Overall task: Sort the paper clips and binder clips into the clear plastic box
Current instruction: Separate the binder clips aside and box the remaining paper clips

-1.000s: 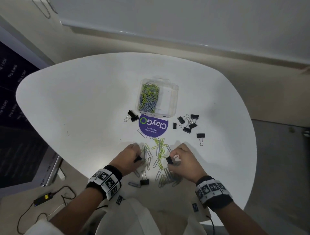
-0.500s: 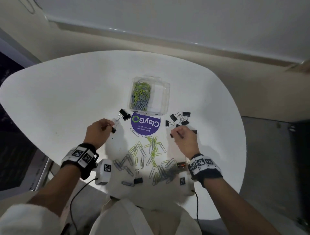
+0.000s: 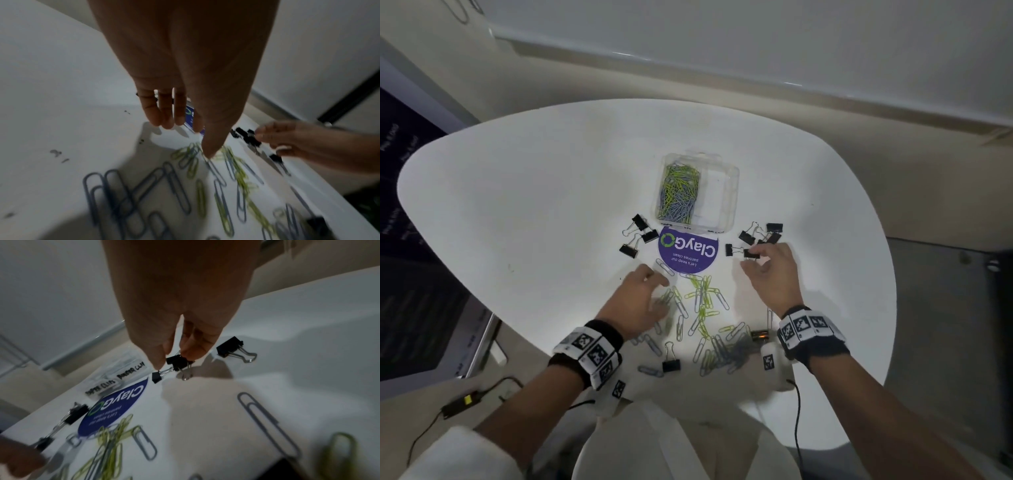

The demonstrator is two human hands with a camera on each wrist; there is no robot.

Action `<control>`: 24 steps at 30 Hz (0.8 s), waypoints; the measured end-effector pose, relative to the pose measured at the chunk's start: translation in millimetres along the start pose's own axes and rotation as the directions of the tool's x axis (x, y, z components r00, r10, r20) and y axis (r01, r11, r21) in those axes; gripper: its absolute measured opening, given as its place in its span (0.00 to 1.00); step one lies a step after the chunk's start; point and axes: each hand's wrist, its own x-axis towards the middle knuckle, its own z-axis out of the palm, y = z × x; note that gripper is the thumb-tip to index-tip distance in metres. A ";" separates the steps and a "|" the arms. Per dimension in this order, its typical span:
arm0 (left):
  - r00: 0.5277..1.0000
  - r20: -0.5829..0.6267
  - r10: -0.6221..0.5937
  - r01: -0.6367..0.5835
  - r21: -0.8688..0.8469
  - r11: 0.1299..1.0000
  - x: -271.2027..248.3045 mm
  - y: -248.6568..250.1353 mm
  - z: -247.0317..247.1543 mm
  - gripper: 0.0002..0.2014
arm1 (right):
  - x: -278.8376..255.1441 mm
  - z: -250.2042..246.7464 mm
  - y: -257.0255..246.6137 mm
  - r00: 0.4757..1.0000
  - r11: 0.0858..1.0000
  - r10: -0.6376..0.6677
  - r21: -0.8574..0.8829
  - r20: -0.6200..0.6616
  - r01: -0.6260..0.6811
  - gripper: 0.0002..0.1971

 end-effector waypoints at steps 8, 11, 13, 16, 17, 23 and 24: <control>0.978 0.179 0.109 -0.137 0.151 0.979 4.0 15.3 32.8 0.32 | -38.6 -27.2 12.2 0.806 0.825 0.123 -0.511 0.579 0.241 0.42; 0.972 0.170 0.162 -0.195 0.199 0.960 8.5 21.5 38.0 0.17 | -50.4 -23.2 21.3 0.844 0.872 0.111 -0.459 0.525 0.170 0.35; 0.968 0.177 0.178 -0.211 0.189 0.959 10.9 26.1 40.9 0.15 | -54.9 -15.7 21.4 0.854 0.916 0.100 -0.382 0.511 0.122 0.26; 0.968 0.169 0.188 -0.215 0.160 0.963 13.5 35.5 43.4 0.19 | -58.3 1.6 14.5 0.852 0.951 0.036 -0.279 0.523 0.131 0.17; 0.969 0.161 0.187 -0.211 0.147 0.966 13.1 38.8 43.6 0.19 | -58.6 7.4 11.6 0.855 0.960 0.008 -0.244 0.518 0.139 0.15; 0.985 0.124 0.120 -0.148 0.259 0.954 0.2 47.5 46.4 0.28 | -61.3 18.9 7.0 0.898 0.887 -0.057 -0.391 0.437 0.247 0.27; 0.985 0.118 0.124 -0.151 0.257 0.955 0.7 47.6 47.9 0.27 | -62.0 19.0 8.5 0.897 0.873 -0.048 -0.418 0.439 0.251 0.30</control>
